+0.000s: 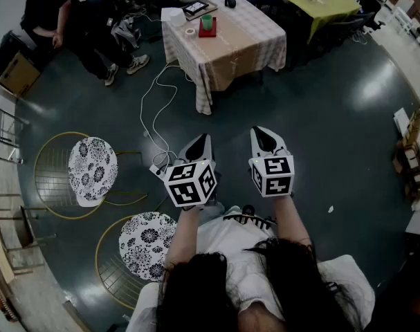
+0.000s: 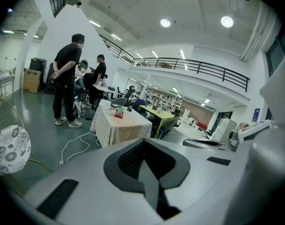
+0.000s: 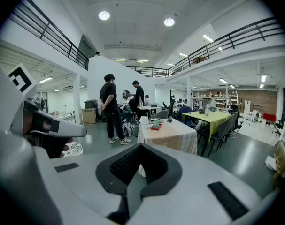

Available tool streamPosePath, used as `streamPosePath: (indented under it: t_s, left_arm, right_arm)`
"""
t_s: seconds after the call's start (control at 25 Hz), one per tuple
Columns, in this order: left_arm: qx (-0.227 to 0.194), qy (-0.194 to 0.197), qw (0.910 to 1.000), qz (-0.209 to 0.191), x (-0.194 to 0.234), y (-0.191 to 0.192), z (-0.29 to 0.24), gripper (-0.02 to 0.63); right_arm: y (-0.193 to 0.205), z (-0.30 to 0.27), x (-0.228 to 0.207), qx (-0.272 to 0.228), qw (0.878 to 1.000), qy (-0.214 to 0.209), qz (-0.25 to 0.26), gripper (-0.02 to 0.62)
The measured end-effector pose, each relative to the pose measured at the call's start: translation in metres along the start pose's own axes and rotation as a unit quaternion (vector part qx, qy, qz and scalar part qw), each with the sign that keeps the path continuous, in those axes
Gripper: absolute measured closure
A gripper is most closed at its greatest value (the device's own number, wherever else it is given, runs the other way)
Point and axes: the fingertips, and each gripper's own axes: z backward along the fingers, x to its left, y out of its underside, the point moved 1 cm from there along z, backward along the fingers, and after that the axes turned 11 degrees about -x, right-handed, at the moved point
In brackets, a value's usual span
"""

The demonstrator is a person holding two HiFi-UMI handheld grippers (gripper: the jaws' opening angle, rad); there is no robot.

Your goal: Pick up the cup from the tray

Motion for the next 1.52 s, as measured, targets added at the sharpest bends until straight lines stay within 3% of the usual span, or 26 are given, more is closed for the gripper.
streamPosePath:
  t_s: [0.44,0.84,0.96,1.12,1.52]
  left_arm:
    - [-0.006,-0.011,0.9999,0.003,-0.006,0.006,0.009,0.597]
    - [0.006,-0.008,1.0,0.0,0.006,0.012,-0.008,0.597]
    - [0.011,-0.003,0.9998,-0.016,0.016,0.008,-0.028,0.597]
    - [0.017,0.002,0.9997,-0.015,0.038,-0.005,-0.066,0.597]
    - [0.022,0.011,0.9996,-0.014,0.093,-0.053,-0.15,0.597]
  right_arm:
    - [0.001,0.009,-0.005,-0.006,1.0,-0.005,-0.009,0.584]
    - [-0.007,-0.009,-0.006,-0.043,0.998,-0.031,-0.035,0.578]
    - [-0.01,-0.027,-0.011,-0.048,0.998,-0.032,-0.041,0.564]
    - [-0.016,-0.068,-0.017,-0.039,0.998,-0.032,-0.038,0.457]
    - [-0.034,-0.17,-0.022,-0.02,0.999,-0.025,-0.039,0.419]
